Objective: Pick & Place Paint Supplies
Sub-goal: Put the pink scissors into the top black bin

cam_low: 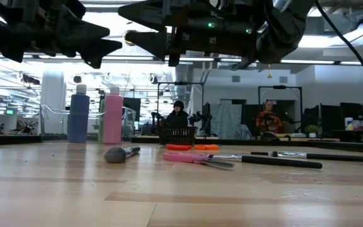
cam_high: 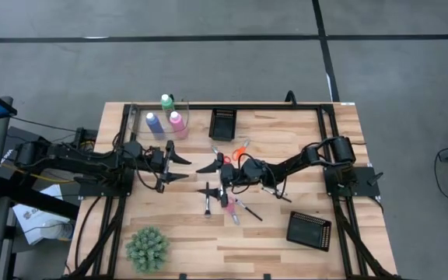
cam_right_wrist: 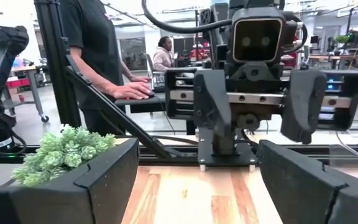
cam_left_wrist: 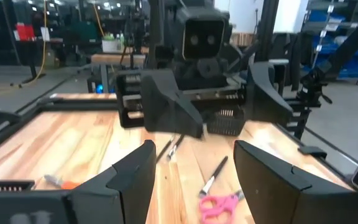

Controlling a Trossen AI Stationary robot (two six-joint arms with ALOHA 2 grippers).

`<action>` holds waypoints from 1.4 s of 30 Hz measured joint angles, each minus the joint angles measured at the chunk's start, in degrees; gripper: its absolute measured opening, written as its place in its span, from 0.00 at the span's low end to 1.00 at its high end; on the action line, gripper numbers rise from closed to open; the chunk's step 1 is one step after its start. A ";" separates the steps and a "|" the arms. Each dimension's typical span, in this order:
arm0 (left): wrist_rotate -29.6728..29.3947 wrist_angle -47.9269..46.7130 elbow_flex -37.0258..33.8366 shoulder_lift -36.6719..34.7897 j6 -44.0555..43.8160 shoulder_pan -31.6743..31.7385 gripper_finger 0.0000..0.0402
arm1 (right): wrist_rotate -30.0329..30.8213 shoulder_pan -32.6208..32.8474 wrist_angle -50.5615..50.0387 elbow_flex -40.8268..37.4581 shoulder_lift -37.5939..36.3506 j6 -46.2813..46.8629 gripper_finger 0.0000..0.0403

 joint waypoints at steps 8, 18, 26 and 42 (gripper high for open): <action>0.01 5.29 0.00 0.72 -0.47 -0.03 0.52 | 0.00 1.28 0.07 0.00 0.00 0.43 0.78; -2.23 -0.72 0.02 0.27 -1.05 0.04 0.52 | 0.44 2.07 -3.00 -8.69 -8.58 -1.53 0.78; -5.12 -10.02 0.02 -5.35 -2.12 -0.79 0.52 | 9.61 6.27 0.49 -23.94 -20.76 -3.08 0.78; -10.68 -22.55 0.09 -29.02 0.59 -7.28 0.52 | 16.55 10.33 26.35 -35.82 -16.69 -3.00 0.78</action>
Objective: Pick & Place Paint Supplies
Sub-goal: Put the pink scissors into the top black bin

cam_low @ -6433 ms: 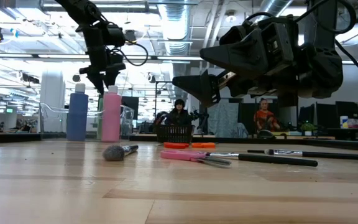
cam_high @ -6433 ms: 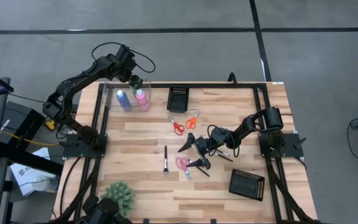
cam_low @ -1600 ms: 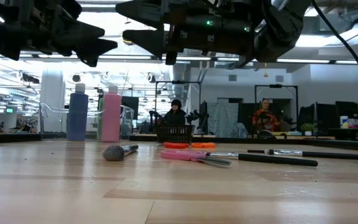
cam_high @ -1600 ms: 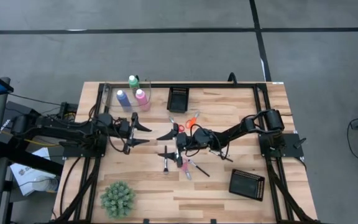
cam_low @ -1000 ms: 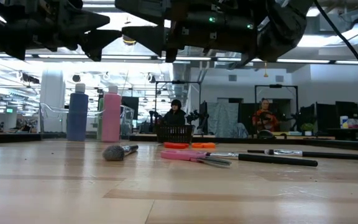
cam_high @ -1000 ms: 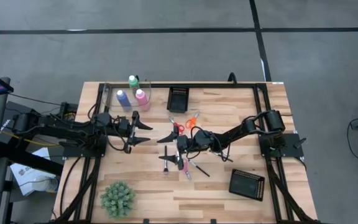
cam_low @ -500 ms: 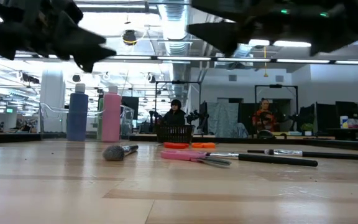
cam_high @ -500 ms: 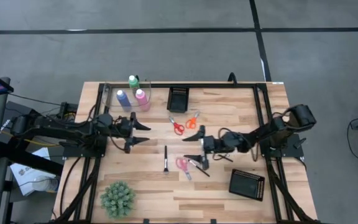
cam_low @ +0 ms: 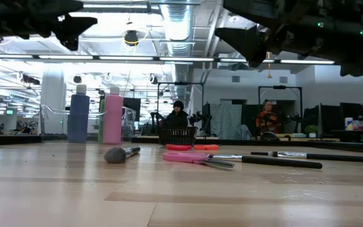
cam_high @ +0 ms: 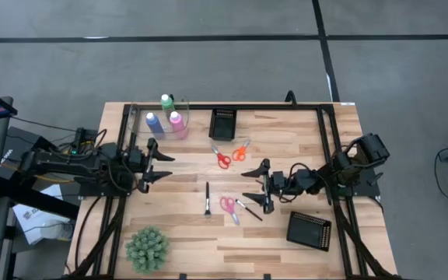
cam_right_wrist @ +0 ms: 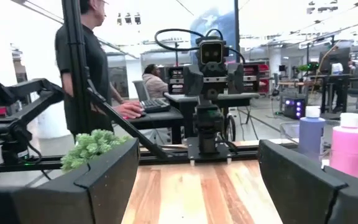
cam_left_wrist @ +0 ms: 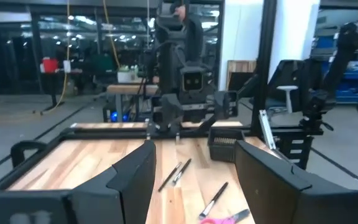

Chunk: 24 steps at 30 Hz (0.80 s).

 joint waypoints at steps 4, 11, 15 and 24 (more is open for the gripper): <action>-1.53 -1.05 -0.01 -0.17 0.05 -2.90 0.52 | 0.00 -0.02 -0.03 0.02 -0.24 0.03 0.78; -11.43 11.19 -6.38 -0.02 0.37 -8.91 0.52 | 0.59 1.68 0.34 0.02 -0.29 0.59 0.78; -13.90 16.06 -9.20 -0.28 4.39 -10.82 0.52 | 1.85 2.52 0.36 0.02 -0.29 -1.20 0.78; -15.33 6.04 -9.20 -0.28 2.69 -12.41 0.52 | 1.58 0.84 -1.79 -0.09 -0.31 -1.56 0.78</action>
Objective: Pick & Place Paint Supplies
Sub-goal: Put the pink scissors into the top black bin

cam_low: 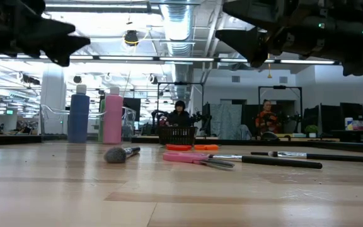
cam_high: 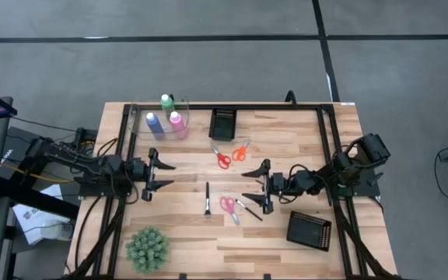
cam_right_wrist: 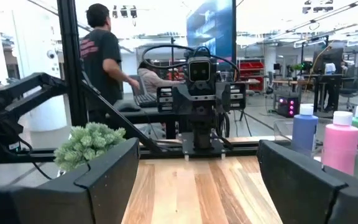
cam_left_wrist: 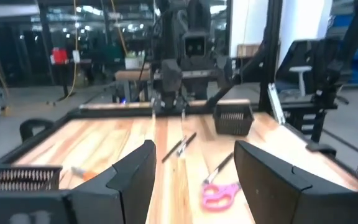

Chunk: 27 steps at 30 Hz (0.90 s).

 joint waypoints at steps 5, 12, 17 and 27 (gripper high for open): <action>-0.55 -1.03 0.00 0.17 -0.93 0.00 0.52 | -0.40 -1.39 -1.06 -0.58 0.00 -0.12 0.78; -0.83 -4.00 -0.02 0.20 -0.99 0.00 0.52 | -1.65 -2.24 -0.82 -0.54 0.00 0.28 0.78; -1.02 -4.65 0.10 0.22 -1.52 0.00 0.52 | -1.65 -1.57 -0.89 -0.54 0.00 0.46 0.78; -1.03 -4.56 0.70 0.24 0.25 0.00 0.52 | -0.79 -0.78 -6.14 1.10 -0.02 2.50 0.78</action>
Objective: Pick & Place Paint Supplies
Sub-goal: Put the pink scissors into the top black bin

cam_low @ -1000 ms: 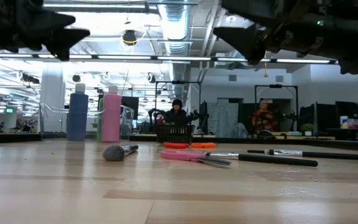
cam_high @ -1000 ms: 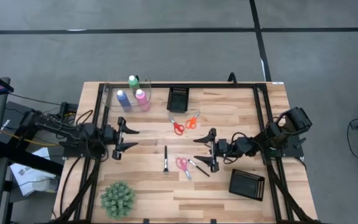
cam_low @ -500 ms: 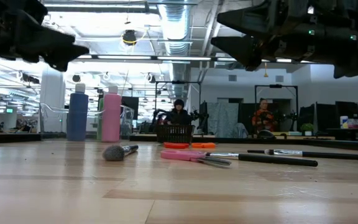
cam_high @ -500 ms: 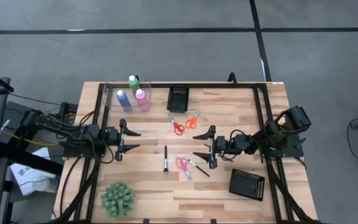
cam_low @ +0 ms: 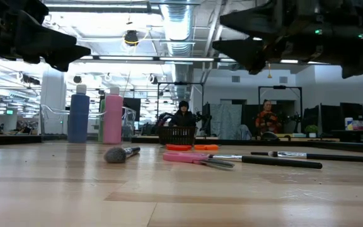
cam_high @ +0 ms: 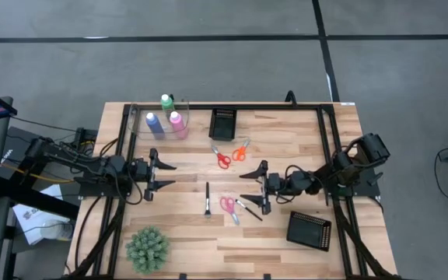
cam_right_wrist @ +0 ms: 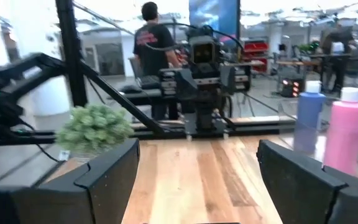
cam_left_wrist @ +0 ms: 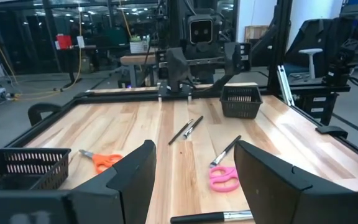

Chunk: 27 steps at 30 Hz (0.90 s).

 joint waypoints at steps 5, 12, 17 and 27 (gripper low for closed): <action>-1.83 0.06 0.07 0.66 -0.04 0.00 0.52 | 0.68 -0.23 -10.89 5.53 0.00 -0.11 0.78; -3.28 0.16 0.07 3.55 -1.03 0.00 0.52 | -0.64 -0.23 -30.81 14.32 0.00 2.74 0.78; -3.48 0.16 0.07 4.59 -2.86 0.00 0.52 | -0.90 1.19 -50.83 21.97 0.00 7.49 0.78; -1.55 5.09 0.13 4.55 -5.66 0.00 0.52 | 2.19 4.93 -58.26 30.28 0.00 3.40 0.78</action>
